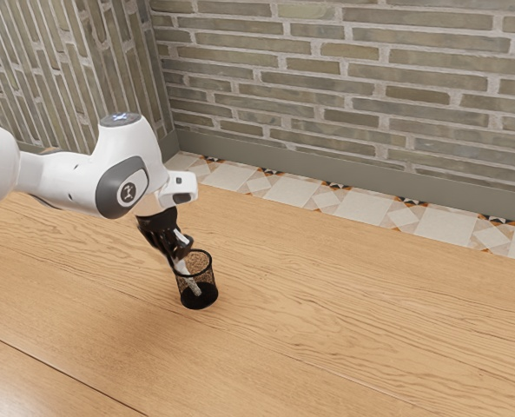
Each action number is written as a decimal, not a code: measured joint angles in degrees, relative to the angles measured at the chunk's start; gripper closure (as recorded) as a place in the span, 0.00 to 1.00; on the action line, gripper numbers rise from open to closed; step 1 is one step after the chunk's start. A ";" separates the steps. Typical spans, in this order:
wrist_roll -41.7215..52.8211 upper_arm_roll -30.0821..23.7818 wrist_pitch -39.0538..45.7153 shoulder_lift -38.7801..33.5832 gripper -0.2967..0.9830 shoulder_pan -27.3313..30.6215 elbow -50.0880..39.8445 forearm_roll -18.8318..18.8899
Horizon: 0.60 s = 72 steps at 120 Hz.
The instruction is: Take the marker out of the pen holder and place it to the left of the pen holder.
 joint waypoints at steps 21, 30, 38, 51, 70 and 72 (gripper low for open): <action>-0.79 -0.03 0.21 -1.64 0.83 -0.28 0.35 0.78; -1.19 0.01 0.21 -3.55 0.83 -0.56 0.24 1.09; -1.55 -0.02 0.00 -6.13 0.84 -0.81 0.15 1.43; -2.18 -0.23 -0.66 -11.14 0.84 -0.76 -1.33 2.81; -2.97 -0.17 -1.98 -15.91 0.84 0.16 -1.42 5.52; -3.04 -0.14 -2.11 -16.22 0.84 0.34 -1.22 5.87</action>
